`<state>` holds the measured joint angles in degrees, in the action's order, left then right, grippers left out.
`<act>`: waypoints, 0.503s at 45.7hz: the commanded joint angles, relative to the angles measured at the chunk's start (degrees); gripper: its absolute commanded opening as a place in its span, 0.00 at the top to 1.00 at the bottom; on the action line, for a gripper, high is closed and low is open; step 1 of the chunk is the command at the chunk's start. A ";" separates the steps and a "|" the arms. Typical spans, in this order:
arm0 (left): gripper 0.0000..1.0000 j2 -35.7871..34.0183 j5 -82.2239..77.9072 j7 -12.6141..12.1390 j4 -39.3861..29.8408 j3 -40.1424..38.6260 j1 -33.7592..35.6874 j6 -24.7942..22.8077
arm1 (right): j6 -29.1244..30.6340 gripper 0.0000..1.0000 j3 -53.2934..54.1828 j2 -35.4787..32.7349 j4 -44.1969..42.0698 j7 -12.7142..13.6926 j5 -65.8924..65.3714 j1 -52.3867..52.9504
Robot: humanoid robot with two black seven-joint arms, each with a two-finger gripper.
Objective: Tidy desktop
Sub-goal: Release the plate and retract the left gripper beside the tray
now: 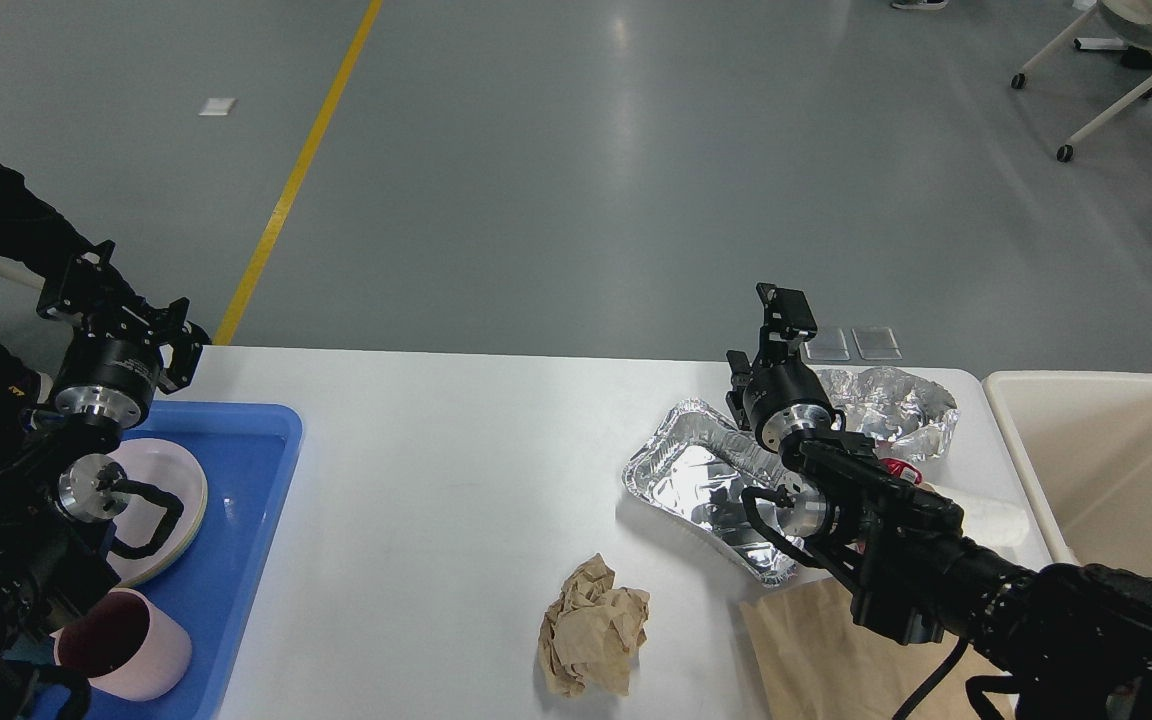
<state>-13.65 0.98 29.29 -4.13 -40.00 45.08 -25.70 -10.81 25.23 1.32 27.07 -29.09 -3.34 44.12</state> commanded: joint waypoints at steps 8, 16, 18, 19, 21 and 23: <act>0.04 0.38 -0.02 2.79 -0.01 -0.08 -0.26 -0.14 | 0.00 0.00 0.00 0.00 0.00 0.00 0.00 0.00; 0.04 0.47 -0.02 5.52 -0.01 0.27 -0.26 -0.14 | 0.00 0.00 0.00 0.00 0.00 0.00 0.00 0.00; 0.04 0.47 -0.02 5.52 -0.01 0.27 -0.35 -0.14 | 0.00 0.00 0.00 0.00 0.00 0.00 0.00 0.00; 0.04 0.47 -0.02 5.52 -0.01 0.27 -0.26 -0.14 | 0.00 0.00 0.00 0.00 0.00 0.00 0.00 0.00; 0.04 0.47 -0.02 5.61 -0.01 0.27 -0.35 -0.14 | 0.00 0.00 0.00 0.00 0.00 0.00 0.00 0.00; 0.04 0.47 -0.02 5.52 -0.01 0.27 -0.35 -0.14 | 0.00 0.00 0.00 0.00 0.00 0.00 0.00 0.00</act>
<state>-13.18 0.96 34.74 -4.13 -39.76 44.76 -25.83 -10.81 25.22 1.32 27.07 -29.09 -3.34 44.12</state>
